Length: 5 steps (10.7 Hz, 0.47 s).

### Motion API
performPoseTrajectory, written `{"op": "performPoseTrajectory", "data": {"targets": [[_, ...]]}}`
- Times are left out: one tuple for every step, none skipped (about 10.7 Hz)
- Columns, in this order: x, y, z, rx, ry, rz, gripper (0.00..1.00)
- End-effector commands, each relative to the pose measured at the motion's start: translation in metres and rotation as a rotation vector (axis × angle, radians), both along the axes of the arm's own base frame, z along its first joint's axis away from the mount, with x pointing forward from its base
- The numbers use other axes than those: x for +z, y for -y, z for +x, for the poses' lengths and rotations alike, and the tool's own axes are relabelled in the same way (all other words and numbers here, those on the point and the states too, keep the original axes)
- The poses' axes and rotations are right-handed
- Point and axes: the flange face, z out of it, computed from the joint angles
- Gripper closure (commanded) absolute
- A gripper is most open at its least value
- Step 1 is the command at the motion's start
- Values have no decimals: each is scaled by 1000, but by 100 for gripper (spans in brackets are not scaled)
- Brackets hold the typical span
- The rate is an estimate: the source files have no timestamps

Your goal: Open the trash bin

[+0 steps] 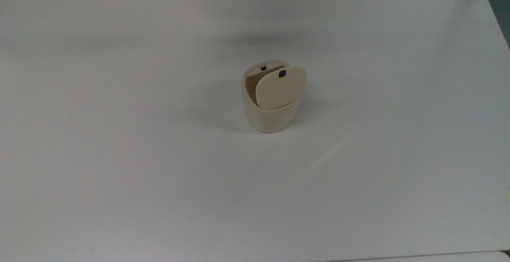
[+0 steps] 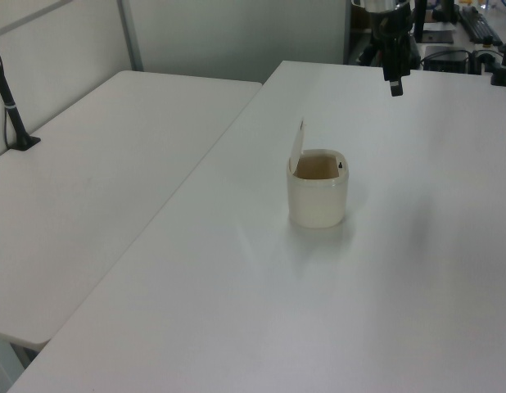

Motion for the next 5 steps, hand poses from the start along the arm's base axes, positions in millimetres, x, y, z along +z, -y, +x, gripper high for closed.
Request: {"op": "performPoseTrajectory", "data": {"targets": [[5, -4, -10, 5, -23, -9, 0], [4, -5, -11, 5, -27, -8, 0], [5, -4, -11, 5, -31, -9, 0], [4, -3, -10, 3, -31, -9, 0], [5, -3, -10, 3, -28, -7, 0]]}}
